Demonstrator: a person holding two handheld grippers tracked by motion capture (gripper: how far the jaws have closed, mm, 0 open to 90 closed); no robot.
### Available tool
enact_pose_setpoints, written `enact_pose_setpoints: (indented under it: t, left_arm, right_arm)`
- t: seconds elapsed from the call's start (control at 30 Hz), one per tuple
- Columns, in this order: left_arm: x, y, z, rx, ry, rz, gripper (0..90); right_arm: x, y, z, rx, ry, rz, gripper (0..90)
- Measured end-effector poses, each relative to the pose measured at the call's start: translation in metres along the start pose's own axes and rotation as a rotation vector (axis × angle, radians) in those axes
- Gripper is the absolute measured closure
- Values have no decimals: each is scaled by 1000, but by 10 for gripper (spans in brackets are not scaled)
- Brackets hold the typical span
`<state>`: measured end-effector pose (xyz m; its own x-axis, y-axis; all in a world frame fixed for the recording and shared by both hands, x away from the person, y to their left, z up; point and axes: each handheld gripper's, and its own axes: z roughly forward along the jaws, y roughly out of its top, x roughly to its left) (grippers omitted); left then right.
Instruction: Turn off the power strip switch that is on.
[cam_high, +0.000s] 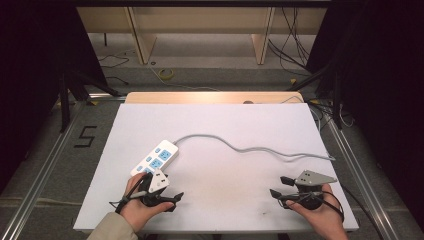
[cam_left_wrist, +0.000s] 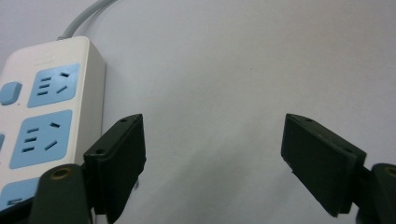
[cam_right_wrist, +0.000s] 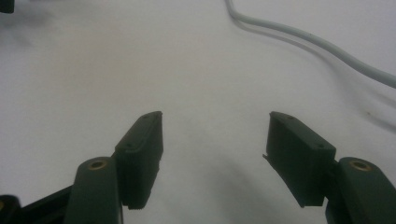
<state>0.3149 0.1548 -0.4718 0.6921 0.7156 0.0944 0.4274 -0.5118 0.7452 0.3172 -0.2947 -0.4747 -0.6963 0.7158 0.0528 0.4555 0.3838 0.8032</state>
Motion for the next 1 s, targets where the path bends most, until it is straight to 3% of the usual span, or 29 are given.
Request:
enact_pose_setpoints:
  t: [0.5, 0.8, 0.83, 0.87, 0.93, 1.0]
  left_arm:
    - [3, 2, -5, -7, 48, -21, 350]
    - [6, 4, -9, 2, 70, -16, 575]
    - [7, 4, -10, 7, 68, -15, 658]
    - [7, 5, -11, 14, 69, -16, 658]
    - [9, 5, -13, 25, 71, -14, 780]
    - [11, 6, -15, 23, 69, -30, 838]
  right_arm:
    - [0, 0, 0, 2, -3, -2, 375]
    - [0, 0, 0, 1, -4, -1, 375]
    - [0, 0, -1, 2, -5, -2, 375]
    - [0, 0, -1, 2, -5, -2, 375]
    - [0, 0, -1, 3, -5, -3, 375]
    - [0, 1, 0, 2, -5, -3, 375]
